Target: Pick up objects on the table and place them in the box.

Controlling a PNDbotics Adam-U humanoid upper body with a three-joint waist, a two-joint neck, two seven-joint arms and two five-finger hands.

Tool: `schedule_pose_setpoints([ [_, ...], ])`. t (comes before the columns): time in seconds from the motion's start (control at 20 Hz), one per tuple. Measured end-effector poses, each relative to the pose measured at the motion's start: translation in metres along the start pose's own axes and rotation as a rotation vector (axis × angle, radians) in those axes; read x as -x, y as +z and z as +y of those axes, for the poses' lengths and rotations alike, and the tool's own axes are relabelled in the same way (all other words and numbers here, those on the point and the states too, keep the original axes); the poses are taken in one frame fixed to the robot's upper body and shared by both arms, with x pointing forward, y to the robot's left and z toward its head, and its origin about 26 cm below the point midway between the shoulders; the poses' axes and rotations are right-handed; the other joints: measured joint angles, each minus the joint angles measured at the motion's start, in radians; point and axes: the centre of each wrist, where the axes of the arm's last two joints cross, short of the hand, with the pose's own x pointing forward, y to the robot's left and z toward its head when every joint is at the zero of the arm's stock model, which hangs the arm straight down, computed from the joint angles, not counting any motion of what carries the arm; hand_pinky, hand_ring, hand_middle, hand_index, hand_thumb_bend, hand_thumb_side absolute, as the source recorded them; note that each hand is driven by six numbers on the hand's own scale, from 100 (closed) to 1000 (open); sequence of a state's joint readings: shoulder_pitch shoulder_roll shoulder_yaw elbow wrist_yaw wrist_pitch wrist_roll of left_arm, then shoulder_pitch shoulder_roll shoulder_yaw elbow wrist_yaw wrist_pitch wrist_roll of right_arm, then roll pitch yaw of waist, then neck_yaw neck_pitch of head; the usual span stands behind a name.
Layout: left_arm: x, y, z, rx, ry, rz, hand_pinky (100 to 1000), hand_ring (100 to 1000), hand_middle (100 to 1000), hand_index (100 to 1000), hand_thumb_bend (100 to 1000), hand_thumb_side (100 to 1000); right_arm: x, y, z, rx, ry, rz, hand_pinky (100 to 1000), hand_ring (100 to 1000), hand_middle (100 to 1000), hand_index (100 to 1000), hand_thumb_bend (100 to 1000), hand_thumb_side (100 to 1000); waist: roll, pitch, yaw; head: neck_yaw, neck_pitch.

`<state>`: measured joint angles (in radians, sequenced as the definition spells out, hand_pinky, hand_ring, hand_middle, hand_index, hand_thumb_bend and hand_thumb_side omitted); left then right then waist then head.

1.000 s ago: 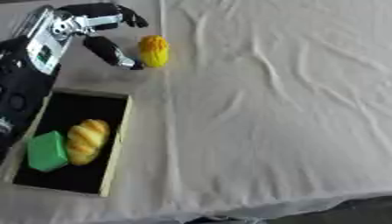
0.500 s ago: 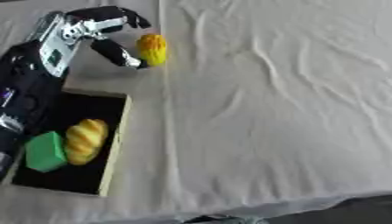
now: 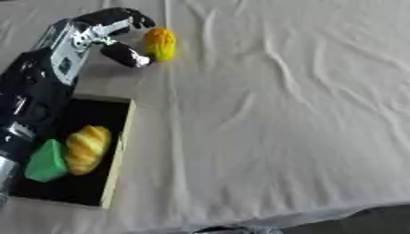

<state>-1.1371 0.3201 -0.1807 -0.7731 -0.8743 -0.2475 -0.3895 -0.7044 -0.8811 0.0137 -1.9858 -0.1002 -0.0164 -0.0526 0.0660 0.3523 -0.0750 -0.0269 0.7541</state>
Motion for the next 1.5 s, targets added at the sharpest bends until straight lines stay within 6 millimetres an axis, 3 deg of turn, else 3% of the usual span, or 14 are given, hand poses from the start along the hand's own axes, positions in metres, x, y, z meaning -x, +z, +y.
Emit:
schedule_pose_setpoints([
  [0.45,-0.001,-0.002,-0.003,-0.017,0.057,-0.033,886,801,753,855,202,232,0.002,0.003,0.001,0.017,-0.001,0.054,962,872,720,856,100,470,0.006,0.002,-0.009,0.007,-0.004],
  [0.55,-0.003,-0.003,-0.003,-0.019,0.066,-0.042,861,735,635,767,114,181,0.003,0.004,0.002,0.019,-0.005,0.069,964,874,710,859,100,470,0.006,0.002,-0.010,0.007,-0.007],
  [0.6,-0.003,-0.003,-0.003,-0.026,0.071,-0.041,822,662,558,691,100,100,0.003,0.004,0.002,0.018,-0.008,0.075,966,875,708,860,100,470,0.006,0.002,-0.011,0.008,-0.007],
  [0.8,-0.003,-0.002,-0.002,-0.120,0.089,-0.006,743,549,440,539,100,115,0.005,0.006,0.004,0.010,-0.013,0.085,971,879,705,864,100,479,0.006,0.002,-0.013,0.008,-0.007],
  [1.2,-0.010,-0.001,0.004,-0.228,0.121,-0.029,729,526,405,497,100,100,0.008,0.011,0.005,-0.001,-0.021,0.097,969,881,708,865,100,470,0.005,-0.010,-0.002,0.002,0.005],
  [1.5,-0.011,0.030,0.033,-0.265,0.067,-0.098,734,527,410,503,100,100,0.011,0.017,0.004,-0.005,-0.004,0.110,966,881,710,866,100,470,0.004,-0.034,0.032,-0.021,0.011],
])
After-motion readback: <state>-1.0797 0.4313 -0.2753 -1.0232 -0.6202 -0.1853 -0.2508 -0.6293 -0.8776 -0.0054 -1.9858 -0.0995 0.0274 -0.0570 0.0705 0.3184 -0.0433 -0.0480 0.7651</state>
